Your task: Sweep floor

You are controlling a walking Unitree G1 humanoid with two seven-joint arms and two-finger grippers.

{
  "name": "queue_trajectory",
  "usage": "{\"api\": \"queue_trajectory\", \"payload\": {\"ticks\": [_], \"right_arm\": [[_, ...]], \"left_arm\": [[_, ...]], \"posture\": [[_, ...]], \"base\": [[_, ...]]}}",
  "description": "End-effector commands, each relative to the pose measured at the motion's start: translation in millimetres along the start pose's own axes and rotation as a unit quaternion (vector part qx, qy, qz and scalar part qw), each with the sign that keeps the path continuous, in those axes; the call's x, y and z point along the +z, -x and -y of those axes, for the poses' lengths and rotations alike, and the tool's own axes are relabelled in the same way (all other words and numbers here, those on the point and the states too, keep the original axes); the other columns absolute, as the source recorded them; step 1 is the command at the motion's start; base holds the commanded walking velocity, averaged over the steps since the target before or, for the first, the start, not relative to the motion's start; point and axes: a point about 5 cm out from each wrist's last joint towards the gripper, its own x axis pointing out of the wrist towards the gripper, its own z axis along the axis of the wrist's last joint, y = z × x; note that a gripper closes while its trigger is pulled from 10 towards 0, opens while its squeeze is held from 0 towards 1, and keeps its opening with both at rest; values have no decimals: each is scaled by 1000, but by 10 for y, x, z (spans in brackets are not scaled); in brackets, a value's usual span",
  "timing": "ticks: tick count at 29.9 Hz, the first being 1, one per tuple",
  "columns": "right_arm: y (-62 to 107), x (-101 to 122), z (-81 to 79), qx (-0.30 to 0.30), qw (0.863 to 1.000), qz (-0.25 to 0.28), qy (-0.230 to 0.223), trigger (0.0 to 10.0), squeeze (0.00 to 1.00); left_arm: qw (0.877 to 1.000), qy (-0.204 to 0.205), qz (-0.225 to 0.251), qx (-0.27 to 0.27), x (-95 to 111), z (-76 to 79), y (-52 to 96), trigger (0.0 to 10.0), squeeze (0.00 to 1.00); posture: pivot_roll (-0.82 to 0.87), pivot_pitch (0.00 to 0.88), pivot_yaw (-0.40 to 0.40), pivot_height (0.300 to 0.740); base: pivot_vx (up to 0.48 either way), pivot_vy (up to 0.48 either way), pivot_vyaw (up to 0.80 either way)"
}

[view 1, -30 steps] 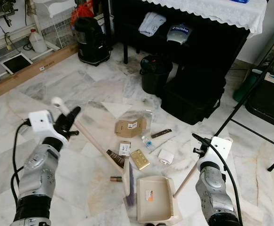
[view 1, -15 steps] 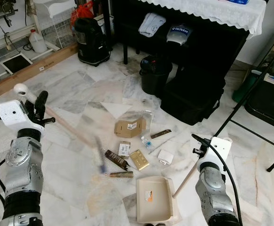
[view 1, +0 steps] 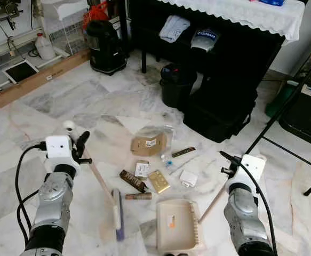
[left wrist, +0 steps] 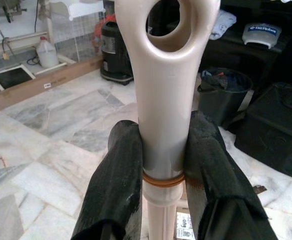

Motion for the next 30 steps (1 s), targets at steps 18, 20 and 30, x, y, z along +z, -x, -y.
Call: {"api": "queue_trajectory", "payload": {"ticks": [18, 20, 30], "right_arm": [[-50, 134, 132, -23, 999, 38, -15, 10000, 0], [-57, 123, 120, -20, 999, 37, -15, 10000, 0], [-82, 156, 63, -6, 998, 49, -27, 10000, 0]], "left_arm": [[1000, -25, 5, -6, -70, -9, 15, 10000, 0], [1000, -24, 4, -10, -74, 4, 9, 10000, 0], [999, -17, -7, -28, -102, 43, 12, 10000, 0]], "posture": [[-55, 91, -31, 740], [-49, 91, -32, 740], [-43, 96, -31, 740]], "base": [[0, 0, 0], [0, 0, 0], [0, 0, 0]]}}
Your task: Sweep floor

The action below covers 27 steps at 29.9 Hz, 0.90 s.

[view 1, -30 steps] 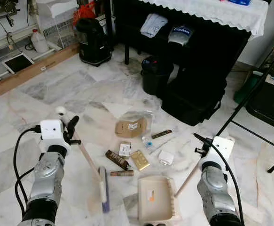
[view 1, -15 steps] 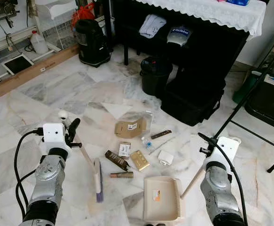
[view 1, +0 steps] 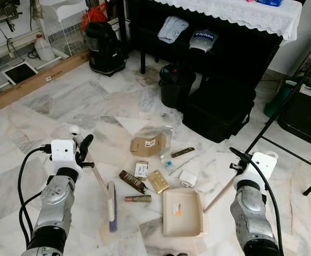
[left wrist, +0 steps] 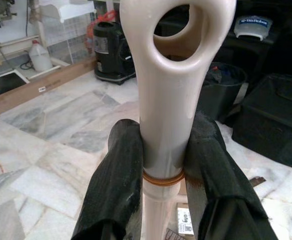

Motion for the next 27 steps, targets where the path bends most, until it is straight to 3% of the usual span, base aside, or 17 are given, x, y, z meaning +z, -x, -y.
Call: {"api": "queue_trajectory", "payload": {"ticks": [1, 13, 20, 27], "right_arm": [[-12, 24, 2, -1, 1000, 8, -5, 10000, 0], [29, -87, -37, -1, 1000, -6, 2, 10000, 0], [13, -98, -46, -2, 1000, -8, 7, 10000, 0], [12, -126, -13, -10, 1000, -12, 15, 10000, 0]], "left_arm": [[1000, 0, -3, -9, 0, 19, -8, 10000, 0], [1000, 2, -10, -17, -24, 21, 17, 10000, 0], [999, 33, -25, -31, -77, 79, 30, 10000, 0], [998, 38, -32, -41, -91, 98, 28, 10000, 0]], "posture": [[-44, 97, -30, 740], [-33, 109, -32, 740], [-31, 108, -37, 740], [-29, 107, -38, 740]], "base": [[0, 0, 0], [0, 0, 0], [0, 0, 0], [0, 0, 0]]}}
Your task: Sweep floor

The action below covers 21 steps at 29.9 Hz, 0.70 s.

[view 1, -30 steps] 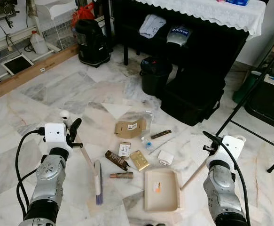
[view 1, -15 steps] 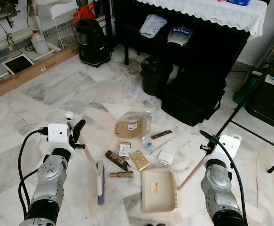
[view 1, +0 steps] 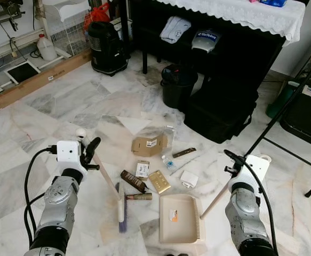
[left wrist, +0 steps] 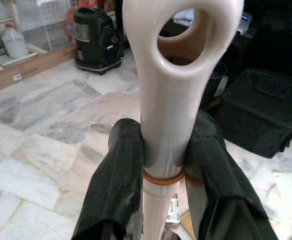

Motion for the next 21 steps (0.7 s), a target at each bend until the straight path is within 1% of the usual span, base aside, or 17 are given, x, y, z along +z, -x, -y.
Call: {"api": "queue_trajectory", "payload": {"ticks": [1, 3, 6, 16, 21], "right_arm": [[-21, 34, 32, -9, 1000, 12, 10, 10000, 0], [-21, 35, 56, -21, 1000, 13, 12, 10000, 0], [-28, 46, 86, -31, 999, 15, 12, 10000, 0], [-44, 42, 103, -40, 999, 14, 13, 10000, 0], [-38, 30, 103, -43, 999, 12, 11, 10000, 0]], "left_arm": [[1000, 15, -13, -8, -47, 15, 25, 10000, 0], [1000, 25, -13, -13, -45, 32, 22, 10000, 0], [999, 28, -12, -17, -42, 44, 23, 10000, 0], [999, 31, -12, -26, -32, 47, 29, 10000, 0], [998, 34, -5, -55, 13, 79, 12, 10000, 0]], "posture": [[-29, 107, -38, 740], [-29, 108, -41, 740], [-27, 107, -42, 740], [-19, 111, -42, 740], [-16, 114, -42, 740]], "base": [[0, 0, 0], [0, 0, 0], [0, 0, 0], [0, 0, 0], [0, 0, 0]]}}
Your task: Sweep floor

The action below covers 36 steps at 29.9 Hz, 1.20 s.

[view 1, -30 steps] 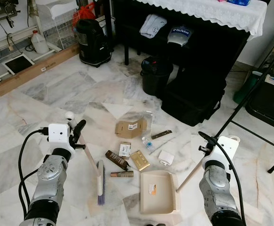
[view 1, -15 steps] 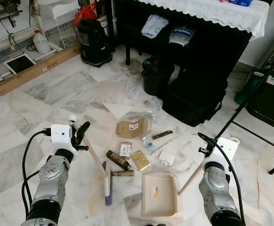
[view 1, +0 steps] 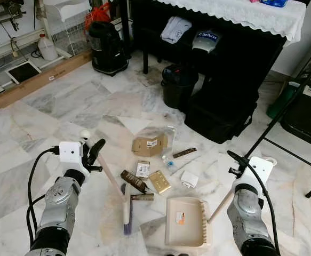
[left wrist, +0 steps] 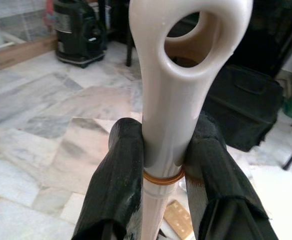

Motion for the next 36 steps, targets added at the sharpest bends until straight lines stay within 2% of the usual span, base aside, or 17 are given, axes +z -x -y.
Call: {"api": "queue_trajectory", "payload": {"ticks": [1, 8, 16, 21, 22, 23, 25, 27, 29, 31, 36], "right_arm": [[-22, 37, 21, -8, 1000, 11, 2, 10000, 0], [-27, 34, 17, -8, 1000, 10, 2, 10000, 0], [-31, 31, 11, -7, 1000, 9, 3, 10000, 0], [-29, 17, -2, -7, 1000, 4, -2, 10000, 0], [-29, 17, -2, -7, 1000, 4, -2, 10000, 0], [-26, 13, -13, -6, 1000, 3, -2, 10000, 0], [-23, 11, -20, -5, 1000, 3, -2, 10000, 0], [-19, 5, -33, -3, 1000, 2, -2, 10000, 0], [-19, 5, -37, -2, 1000, 2, -3, 10000, 0], [-21, 4, -42, -2, 1000, 1, -3, 10000, 0], [-24, 5, -48, -1, 1000, 1, -4, 10000, 0]], "left_arm": [[1000, 11, 6, -12, 21, 22, 8, 10000, 0], [998, 8, 9, -55, 76, 94, -20, 10000, 0], [994, 6, 14, -110, 151, 151, 15, 10000, 0], [984, 2, 9, -177, 225, 267, 39, 10000, 0], [984, 2, 9, -177, 225, 267, 39, 10000, 0], [979, 5, 4, -203, 253, 310, 60, 10000, 0], [976, 13, 1, -215, 280, 326, 72, 10000, 0], [970, 45, -2, -240, 329, 348, 96, 10000, 0], [968, 56, -4, -246, 344, 352, 105, 10000, 0], [959, 76, -17, -271, 352, 366, 150, 10000, 0], [956, 94, -19, -278, 369, 389, 172, 10000, 0]], "posture": [[-16, 114, -42, 740], [-12, 119, -44, 740], [-9, 122, -46, 740], [-5, 124, -46, 740], [-5, 124, -46, 740], [-3, 124, -46, 740], [-3, 124, -46, 740], [2, 126, -47, 740], [2, 126, -47, 740], [3, 127, -45, 740], [3, 128, -45, 740]], "base": [[0, 0, 0], [0, 0, 0], [0, 0, 0], [0, 0, 0], [0, 0, 0], [0, 0, 0], [0, 0, 0], [0, 0, 0], [0, 0, 0], [0, 0, 0], [0, 0, 0]]}}
